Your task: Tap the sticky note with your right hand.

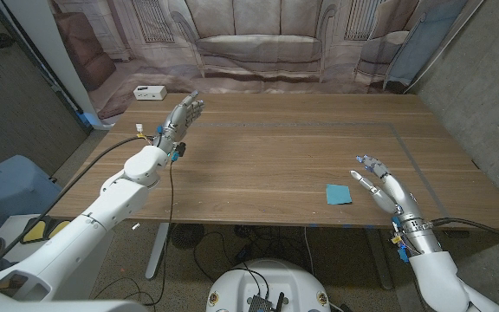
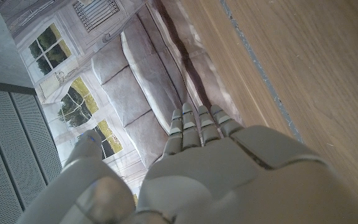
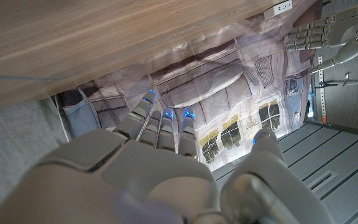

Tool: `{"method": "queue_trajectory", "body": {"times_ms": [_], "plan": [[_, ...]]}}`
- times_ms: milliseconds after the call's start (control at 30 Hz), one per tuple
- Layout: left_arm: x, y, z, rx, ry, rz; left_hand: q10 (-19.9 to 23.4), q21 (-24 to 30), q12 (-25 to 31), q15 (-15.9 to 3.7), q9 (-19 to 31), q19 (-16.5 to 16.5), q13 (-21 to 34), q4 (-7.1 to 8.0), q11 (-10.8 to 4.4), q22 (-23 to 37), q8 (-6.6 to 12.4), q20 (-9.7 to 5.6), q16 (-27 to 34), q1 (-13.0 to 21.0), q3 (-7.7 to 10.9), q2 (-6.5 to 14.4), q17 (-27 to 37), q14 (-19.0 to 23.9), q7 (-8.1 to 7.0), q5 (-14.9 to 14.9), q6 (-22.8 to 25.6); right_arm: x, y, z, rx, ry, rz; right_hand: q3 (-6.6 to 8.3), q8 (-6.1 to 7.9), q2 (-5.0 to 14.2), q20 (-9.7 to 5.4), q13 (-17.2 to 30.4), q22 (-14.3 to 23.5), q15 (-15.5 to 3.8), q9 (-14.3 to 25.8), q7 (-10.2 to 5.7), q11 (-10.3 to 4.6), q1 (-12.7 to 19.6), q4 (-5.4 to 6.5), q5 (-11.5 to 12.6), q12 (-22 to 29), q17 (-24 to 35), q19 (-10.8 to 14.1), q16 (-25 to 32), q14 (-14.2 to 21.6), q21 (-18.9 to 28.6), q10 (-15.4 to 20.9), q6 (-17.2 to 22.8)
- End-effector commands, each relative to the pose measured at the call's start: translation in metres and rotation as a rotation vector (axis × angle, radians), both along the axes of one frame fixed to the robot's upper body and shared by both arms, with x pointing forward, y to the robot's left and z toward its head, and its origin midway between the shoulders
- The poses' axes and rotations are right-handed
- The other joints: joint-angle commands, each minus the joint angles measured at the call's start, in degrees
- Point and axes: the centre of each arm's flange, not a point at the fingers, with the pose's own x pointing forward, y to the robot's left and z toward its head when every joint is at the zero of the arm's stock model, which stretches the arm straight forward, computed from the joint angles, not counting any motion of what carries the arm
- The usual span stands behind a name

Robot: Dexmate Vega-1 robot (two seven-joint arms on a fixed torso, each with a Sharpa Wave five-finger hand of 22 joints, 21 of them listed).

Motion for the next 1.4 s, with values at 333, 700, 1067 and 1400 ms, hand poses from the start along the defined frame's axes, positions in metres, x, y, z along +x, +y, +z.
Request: {"method": "queue_trajectory", "body": {"times_ms": [333,700,1067,1400], "plan": [[-0.001,0.008,0.001,0.004,-0.013,0.016,0.6,-0.5,-0.1,-0.06,0.3,-0.1,0.3,-0.54,-0.39,0.3,-0.30,0.52,-0.2,0.4,0.15,0.5,0.2,0.6,0.14,-0.1,0.7,-0.005,0.017,0.009,-0.300,-0.059,-0.252,-0.46,-0.83,-0.41,-0.24,0.3,0.3,0.31,0.3,-1.18,-0.94,-1.2,0.73,0.1,-0.8,0.5,-2.5,-0.9,-2.8,-0.3,-2.3,-1.5],[-0.002,0.009,-0.002,0.006,-0.010,0.021,0.8,-0.4,-0.2,-0.25,0.3,0.1,0.3,-0.65,-0.50,0.3,-0.32,0.58,-0.1,0.4,0.17,0.6,0.2,0.9,0.12,-0.1,0.9,-0.005,0.025,0.012,-0.433,-0.040,-0.331,-0.78,-1.06,-0.52,-0.53,0.3,0.3,0.54,0.3,-1.24,-0.83,-2.1,1.10,0.2,-1.4,0.7,-5.3,-1.4,-5.4,-0.5,-4.5,-3.1],[0.000,0.012,-0.002,0.005,-0.015,0.019,1.0,-0.4,-0.3,-0.28,0.3,0.2,0.4,-0.78,-0.39,0.3,-0.34,0.64,-0.1,0.5,0.25,0.8,0.1,1.1,0.04,-0.1,1.1,0.002,0.028,0.012,-0.504,0.007,-0.360,-1.21,-0.48,-0.68,1.25,0.4,0.4,0.68,0.4,-1.98,-1.53,-3.2,1.51,0.2,-1.8,1.0,-13.6,-1.8,-10.5,-1.0,-8.0,-2.1],[0.001,0.014,-0.001,-0.005,-0.024,0.015,1.3,-0.4,-0.3,-0.48,0.3,0.3,0.4,-0.89,-0.47,0.3,-0.29,0.69,-0.2,0.6,0.30,1.0,0.1,1.3,0.04,-0.1,1.5,0.005,0.034,0.016,-0.542,0.072,-0.401,-1.53,-0.44,-0.39,3.04,0.5,0.6,1.25,0.4,-3.01,-2.04,-4.4,2.05,0.2,-2.3,1.1,-25.2,-2.0,-19.4,-0.8,-16.5,-1.7]]}}
